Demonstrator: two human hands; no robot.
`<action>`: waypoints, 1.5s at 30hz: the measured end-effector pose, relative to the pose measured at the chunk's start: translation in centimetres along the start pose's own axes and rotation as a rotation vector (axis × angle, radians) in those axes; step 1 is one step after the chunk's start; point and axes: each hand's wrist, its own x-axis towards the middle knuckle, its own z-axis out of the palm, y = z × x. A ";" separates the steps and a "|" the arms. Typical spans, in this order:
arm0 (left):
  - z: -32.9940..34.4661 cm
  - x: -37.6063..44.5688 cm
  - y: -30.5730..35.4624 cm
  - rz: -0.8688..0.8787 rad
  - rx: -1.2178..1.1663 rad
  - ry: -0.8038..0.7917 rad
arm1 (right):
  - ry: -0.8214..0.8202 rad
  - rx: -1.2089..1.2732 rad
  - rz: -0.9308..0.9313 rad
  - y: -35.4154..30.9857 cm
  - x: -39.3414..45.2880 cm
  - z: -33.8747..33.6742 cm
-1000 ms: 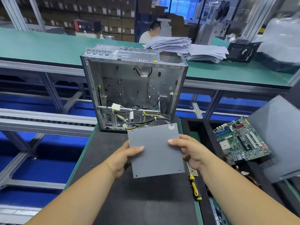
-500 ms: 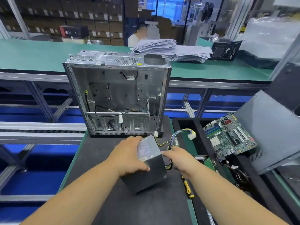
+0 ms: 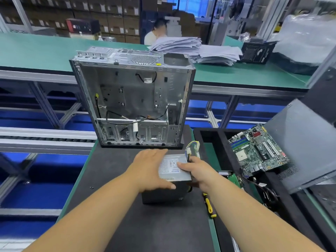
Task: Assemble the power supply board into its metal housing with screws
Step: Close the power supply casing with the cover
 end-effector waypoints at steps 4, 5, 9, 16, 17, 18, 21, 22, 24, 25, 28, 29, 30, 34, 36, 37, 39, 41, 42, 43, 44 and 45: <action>0.0 -2.1 -1.9 -0.148 -0.273 0.037 | -0.078 0.064 0.023 -0.3 0.3 -0.6; 0.0 -2.5 -2.2 -0.164 -0.338 0.047 | -0.094 0.067 0.027 -0.3 0.4 -0.7; 0.0 -3.2 -2.2 -0.154 -0.369 0.079 | -0.132 0.054 0.055 -0.5 0.8 -1.1; 0.0 -0.2 3.2 0.086 0.110 0.044 | -0.139 0.052 0.074 -0.8 1.2 -1.2; 0.2 0.4 4.0 0.073 0.098 0.034 | -0.141 0.058 0.072 -0.8 1.1 -1.2; 0.4 0.9 4.6 0.055 0.073 0.035 | -0.139 0.060 0.069 -0.8 1.1 -1.2; 0.8 1.6 5.0 0.011 0.017 0.049 | -0.141 0.064 0.064 -0.8 0.9 -1.2; 0.8 1.7 4.9 0.009 0.018 0.047 | -0.147 0.064 0.064 -0.8 0.9 -1.2; 0.8 1.8 4.8 0.011 0.032 0.042 | -0.151 0.068 0.060 -0.8 0.9 -1.2; 0.8 1.8 4.8 0.007 0.036 0.040 | -0.152 0.071 0.059 -0.8 1.0 -1.3; 0.5 2.0 4.9 0.010 0.041 0.037 | -0.154 0.088 0.066 -0.8 1.2 -1.2; 0.5 2.1 4.8 0.014 0.044 0.037 | -0.151 0.086 0.067 -0.8 1.3 -1.3; 0.5 2.0 4.7 0.017 0.046 0.038 | -0.150 0.087 0.068 -0.7 1.4 -1.3; 0.4 1.5 3.9 0.040 0.081 0.005 | -0.155 0.089 0.050 -0.3 1.8 -1.5; -0.2 1.1 3.0 0.026 0.148 -0.022 | -0.159 0.081 0.042 -0.1 2.0 -1.6; -0.6 0.7 2.3 0.002 0.171 -0.034 | -0.162 0.079 0.039 0.0 2.0 -1.7; -1.5 -0.1 0.7 -0.047 0.168 -0.068 | -0.164 0.065 0.037 0.1 2.1 -1.6; -2.1 -0.7 -0.4 -0.060 0.130 -0.093 | -0.160 0.052 0.046 0.2 2.3 -1.7; -2.3 -0.9 -0.6 -0.052 0.122 -0.092 | -0.156 0.044 0.052 0.3 2.4 -1.7; -2.4 -0.9 -0.7 -0.046 0.125 -0.088 | -0.153 0.034 0.055 0.3 2.4 -1.7; -2.5 -0.9 -0.6 -0.043 0.136 -0.087 | -0.151 0.022 0.055 0.2 2.4 -1.7; -2.6 -0.8 -0.5 -0.042 0.151 -0.088 | -0.148 0.008 0.056 0.1 2.4 -1.7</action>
